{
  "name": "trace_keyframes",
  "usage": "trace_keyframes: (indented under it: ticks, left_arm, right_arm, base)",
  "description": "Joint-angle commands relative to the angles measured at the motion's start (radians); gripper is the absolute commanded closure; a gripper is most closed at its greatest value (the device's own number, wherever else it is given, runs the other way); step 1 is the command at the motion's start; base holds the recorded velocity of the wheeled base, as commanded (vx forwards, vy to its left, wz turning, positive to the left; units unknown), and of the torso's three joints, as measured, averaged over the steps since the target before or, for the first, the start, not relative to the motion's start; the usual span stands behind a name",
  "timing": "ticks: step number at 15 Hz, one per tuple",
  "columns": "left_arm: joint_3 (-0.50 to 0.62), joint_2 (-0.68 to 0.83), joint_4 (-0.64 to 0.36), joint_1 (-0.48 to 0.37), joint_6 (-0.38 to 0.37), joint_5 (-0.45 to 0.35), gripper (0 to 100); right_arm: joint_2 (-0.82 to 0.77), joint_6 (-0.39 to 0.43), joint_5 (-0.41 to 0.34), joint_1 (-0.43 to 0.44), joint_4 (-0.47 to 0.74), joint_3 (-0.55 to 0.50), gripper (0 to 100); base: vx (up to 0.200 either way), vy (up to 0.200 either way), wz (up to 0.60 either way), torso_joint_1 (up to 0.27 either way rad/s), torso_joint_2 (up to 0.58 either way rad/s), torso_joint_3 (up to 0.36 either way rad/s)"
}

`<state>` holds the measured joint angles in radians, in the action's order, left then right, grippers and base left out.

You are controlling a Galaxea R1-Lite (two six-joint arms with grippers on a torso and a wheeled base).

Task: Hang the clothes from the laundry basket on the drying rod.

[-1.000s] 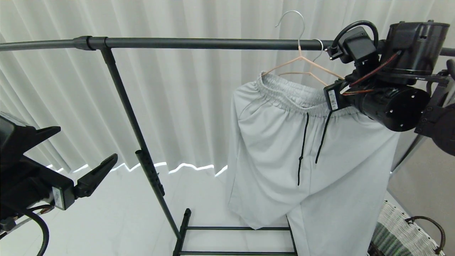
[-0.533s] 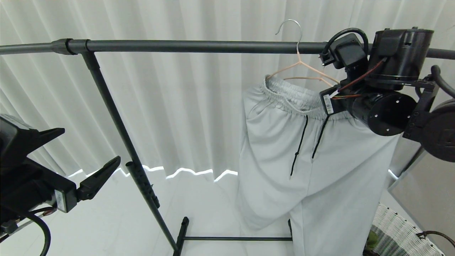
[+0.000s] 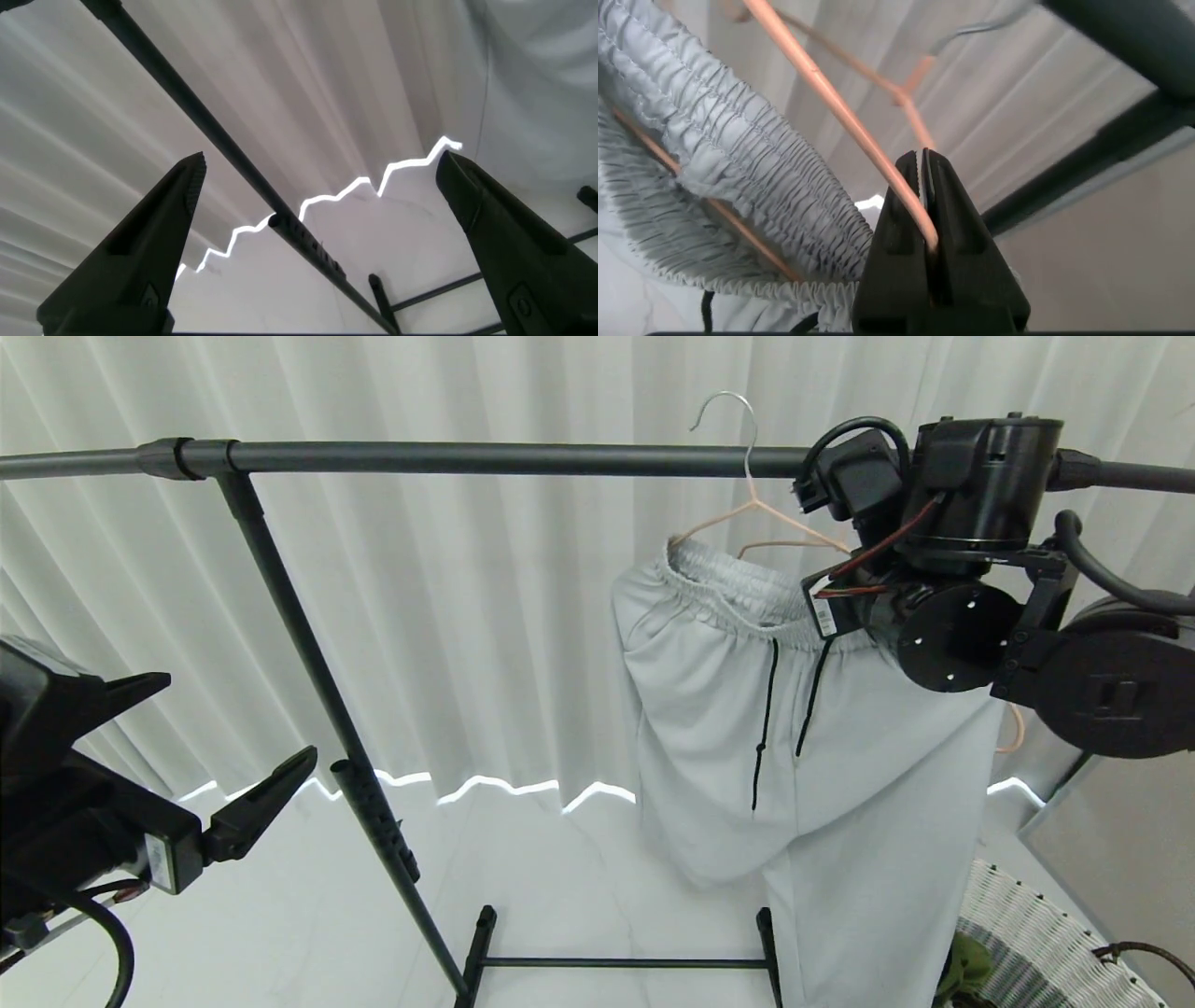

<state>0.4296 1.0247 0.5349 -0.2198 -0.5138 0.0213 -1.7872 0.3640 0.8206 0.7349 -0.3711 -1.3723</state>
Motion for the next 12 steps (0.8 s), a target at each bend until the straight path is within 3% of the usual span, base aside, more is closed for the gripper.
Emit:
trace_keyframes:
  ticks: [1,7,12]
  left_arm:
    - [0.0,0.0,0.0,-0.001,0.0,0.0,0]
    - [0.0,-0.002,0.0,-0.001,0.0,0.0,0]
    - [-0.002,-0.002,0.0,-0.001,0.0,-0.001,0]
  right_arm:
    - [-0.024,0.001,0.005,0.024,0.009,-0.002,100]
    - [-0.047,0.001,0.005,0.043,0.023,-0.005,100]
    - [-0.067,0.001,0.003,0.129,0.02,-0.014,100]
  base:
    - [0.0,0.0,0.0,0.0,0.0,0.0]
    - [0.0,0.0,0.0,0.0,0.0,0.0]
    - [0.0,0.0,0.0,0.0,0.0,0.0]
